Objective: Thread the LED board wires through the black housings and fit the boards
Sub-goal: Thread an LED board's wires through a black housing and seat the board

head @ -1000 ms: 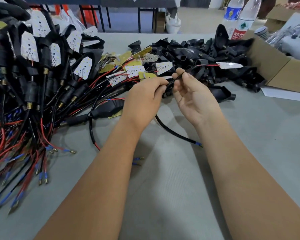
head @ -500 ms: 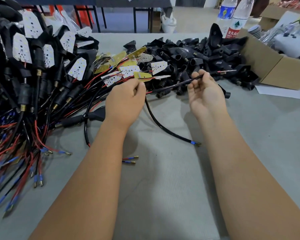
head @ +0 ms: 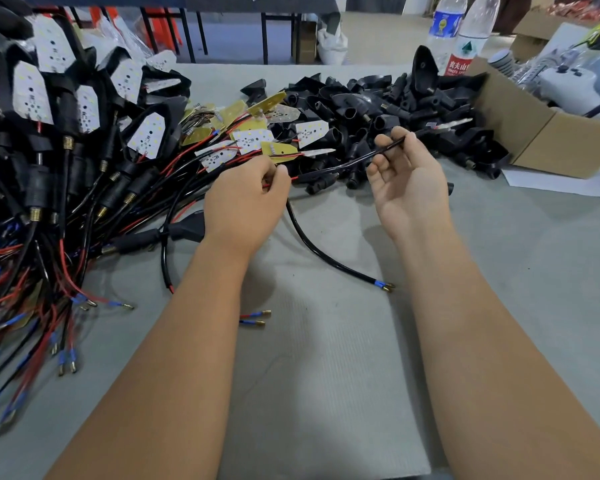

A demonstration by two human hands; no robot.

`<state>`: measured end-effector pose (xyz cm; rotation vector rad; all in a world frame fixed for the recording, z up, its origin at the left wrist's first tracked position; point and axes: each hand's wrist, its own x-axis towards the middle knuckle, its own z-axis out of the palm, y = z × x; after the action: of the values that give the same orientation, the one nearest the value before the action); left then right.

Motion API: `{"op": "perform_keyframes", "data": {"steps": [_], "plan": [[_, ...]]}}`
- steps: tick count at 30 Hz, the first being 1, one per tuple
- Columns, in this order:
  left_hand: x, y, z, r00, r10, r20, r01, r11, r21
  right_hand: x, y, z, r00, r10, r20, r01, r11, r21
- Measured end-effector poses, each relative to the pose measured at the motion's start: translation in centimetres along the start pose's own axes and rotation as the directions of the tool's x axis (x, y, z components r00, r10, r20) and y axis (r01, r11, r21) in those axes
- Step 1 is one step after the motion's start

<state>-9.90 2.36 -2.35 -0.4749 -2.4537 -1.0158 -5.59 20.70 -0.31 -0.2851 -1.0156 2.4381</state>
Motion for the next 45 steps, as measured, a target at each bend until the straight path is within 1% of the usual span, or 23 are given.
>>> {"op": "perform_keyframes", "data": {"steps": [3,6,8,9,11,13,15,17,18,19,20,22,24,25,28,30,34,37,39,40,42,44,45], "plan": [[-0.5,1.4,-0.1,0.992,0.124,0.034,-0.12,0.987,-0.103,-0.3,0.2,0.5,0.993,0.061,0.104,-0.039,0.979,-0.202],[-0.8,3.1,0.6,0.963,0.259,0.077,-0.252,0.963,-0.092,-0.8,1.0,1.3,0.965,0.148,0.215,-0.051,0.915,-0.401],[-1.1,3.8,1.1,0.941,0.316,0.12,-0.309,0.948,-0.071,-1.0,1.1,1.3,0.964,0.133,0.23,-0.002,0.869,-0.495],[-1.1,4.0,1.3,0.934,0.332,0.134,-0.327,0.943,-0.064,-0.9,1.1,1.2,0.976,0.069,0.205,0.055,0.838,-0.542],[-1.1,4.0,1.4,0.925,0.341,0.165,-0.34,0.94,-0.037,-0.9,1.2,1.0,0.982,-0.144,0.124,0.19,0.756,-0.626],[-1.0,3.7,1.7,0.918,0.326,0.225,-0.334,0.942,0.0,-0.8,1.3,0.9,0.936,-0.351,0.023,0.276,0.694,-0.665],[-0.8,3.3,2.0,0.92,0.263,0.292,-0.3,0.95,0.088,-0.5,1.1,0.7,0.883,-0.466,-0.061,0.288,0.641,-0.712],[-0.6,2.7,2.2,0.934,0.175,0.311,-0.251,0.942,0.225,0.1,0.6,0.2,0.828,-0.542,-0.144,0.177,0.496,-0.85],[-0.4,2.4,2.1,0.943,0.134,0.306,-0.223,0.934,0.28,0.3,0.4,-0.1,0.804,-0.562,-0.191,0.084,0.426,-0.901],[-0.2,2.0,2.0,0.949,0.1,0.299,-0.196,0.929,0.314,0.4,0.2,-0.2,0.8,-0.553,-0.235,-0.004,0.386,-0.922],[0.0,1.5,1.9,0.953,0.074,0.294,-0.173,0.929,0.328,0.5,0.2,-0.3,0.814,-0.516,-0.268,-0.07,0.371,-0.926],[0.2,0.9,1.7,0.956,0.047,0.291,-0.144,0.935,0.325,0.6,0.4,-0.4,0.859,-0.423,-0.288,-0.133,0.359,-0.924],[0.2,0.7,1.6,0.958,0.029,0.285,-0.122,0.941,0.316,0.4,0.8,-0.2,0.887,-0.379,-0.262,-0.107,0.385,-0.917],[0.2,0.8,1.6,0.961,0.021,0.277,-0.11,0.943,0.313,0.2,1.0,0.0,0.891,-0.382,-0.246,-0.068,0.423,-0.904],[0.1,1.0,1.5,0.963,-0.008,0.268,-0.072,0.955,0.287,-0.5,1.5,0.6,0.914,-0.355,-0.197,0.085,0.642,-0.762],[0.2,1.0,1.3,0.963,-0.023,0.268,-0.044,0.969,0.244,-0.8,1.8,0.9,0.945,-0.287,-0.159,0.104,0.722,-0.684],[0.3,1.0,0.8,0.972,-0.061,0.228,0.024,0.986,0.164,-0.8,2.0,0.9,0.989,-0.119,-0.091,0.031,0.757,-0.653],[0.5,0.8,0.6,0.979,-0.061,0.194,0.037,0.991,0.127,-0.7,2.1,0.8,0.994,-0.105,-0.039,0.05,0.726,-0.686],[0.5,0.8,0.6,0.989,-0.053,0.139,0.03,0.987,0.159,-0.7,2.3,0.8,0.991,-0.131,-0.025,0.073,0.69,-0.72],[0.4,0.8,0.6,0.993,-0.043,0.107,0.021,0.981,0.193,-0.7,2.4,0.8,0.991,-0.136,-0.017,0.083,0.694,-0.715],[0.3,0.8,0.8,0.999,0.004,0.044,-0.015,0.968,0.249,-0.9,2.5,1.0,0.992,-0.128,-0.007,0.092,0.752,-0.653],[0.2,1.1,0.9,0.995,0.097,-0.002,-0.094,0.969,0.23,-0.8,2.3,1.1,0.993,-0.122,-0.01,0.092,0.8,-0.593],[0.1,1.3,0.9,0.989,0.148,0.003,-0.146,0.97,0.194,-0.8,2.2,1.1,0.993,-0.115,-0.014,0.087,0.816,-0.571]]}}
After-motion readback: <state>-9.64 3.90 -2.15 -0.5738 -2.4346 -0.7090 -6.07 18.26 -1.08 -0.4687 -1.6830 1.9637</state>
